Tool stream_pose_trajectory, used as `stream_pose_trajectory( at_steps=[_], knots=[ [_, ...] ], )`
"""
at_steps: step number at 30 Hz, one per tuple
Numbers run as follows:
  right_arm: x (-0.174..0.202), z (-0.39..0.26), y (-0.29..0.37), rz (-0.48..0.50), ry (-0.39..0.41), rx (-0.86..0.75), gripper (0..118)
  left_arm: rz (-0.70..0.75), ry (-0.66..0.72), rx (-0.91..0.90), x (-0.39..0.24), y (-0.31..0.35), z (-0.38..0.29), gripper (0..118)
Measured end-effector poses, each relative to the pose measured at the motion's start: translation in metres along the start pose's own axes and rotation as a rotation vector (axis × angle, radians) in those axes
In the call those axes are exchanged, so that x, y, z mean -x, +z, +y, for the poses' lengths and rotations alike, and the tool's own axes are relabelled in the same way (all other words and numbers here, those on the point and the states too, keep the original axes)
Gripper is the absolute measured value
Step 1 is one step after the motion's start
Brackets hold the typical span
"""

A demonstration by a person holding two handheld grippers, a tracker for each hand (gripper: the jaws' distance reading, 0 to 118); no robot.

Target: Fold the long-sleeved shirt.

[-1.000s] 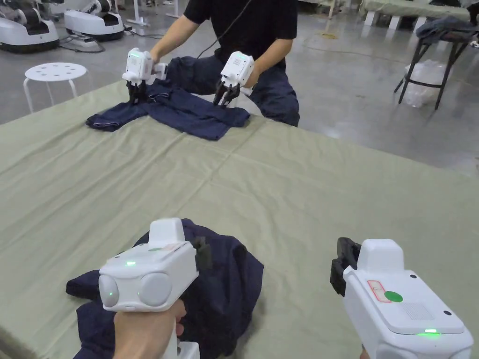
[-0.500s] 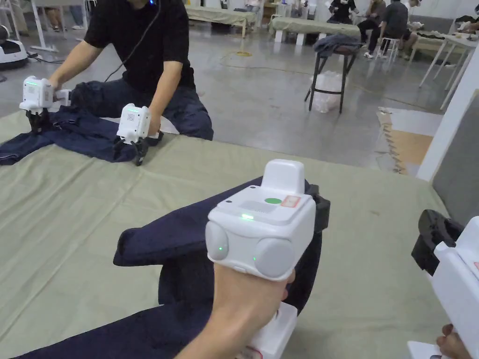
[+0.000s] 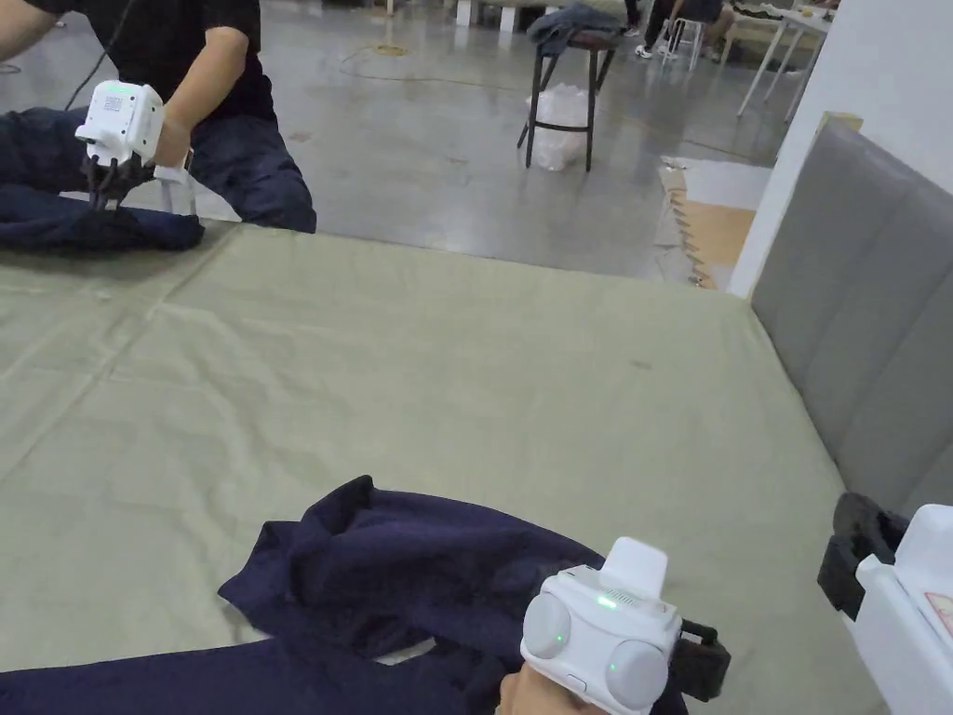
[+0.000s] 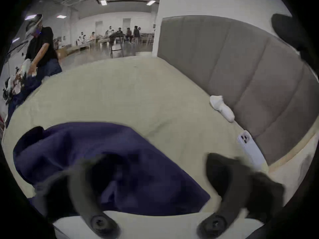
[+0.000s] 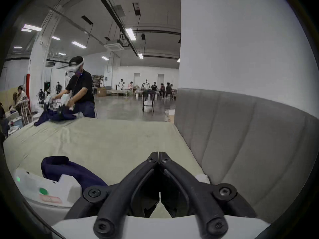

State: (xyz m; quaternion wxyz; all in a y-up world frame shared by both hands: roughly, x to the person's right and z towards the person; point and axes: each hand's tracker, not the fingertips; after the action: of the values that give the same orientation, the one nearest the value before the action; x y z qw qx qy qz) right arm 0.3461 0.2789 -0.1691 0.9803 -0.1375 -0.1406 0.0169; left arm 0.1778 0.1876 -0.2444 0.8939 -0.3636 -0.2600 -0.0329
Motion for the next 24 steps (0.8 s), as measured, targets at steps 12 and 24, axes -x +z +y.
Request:
stream_pose_trajectory(
  at_steps=[12,24],
  knots=[
    [0.040,0.010,0.029,0.116,-0.062,-0.052,0,0.343,0.061,-0.299,0.153,0.177,-0.002,70],
    [0.043,-0.099,0.044,0.159,-0.132,0.290,110,0.407,0.252,-0.228,0.257,0.164,-0.065,4]
  ],
)
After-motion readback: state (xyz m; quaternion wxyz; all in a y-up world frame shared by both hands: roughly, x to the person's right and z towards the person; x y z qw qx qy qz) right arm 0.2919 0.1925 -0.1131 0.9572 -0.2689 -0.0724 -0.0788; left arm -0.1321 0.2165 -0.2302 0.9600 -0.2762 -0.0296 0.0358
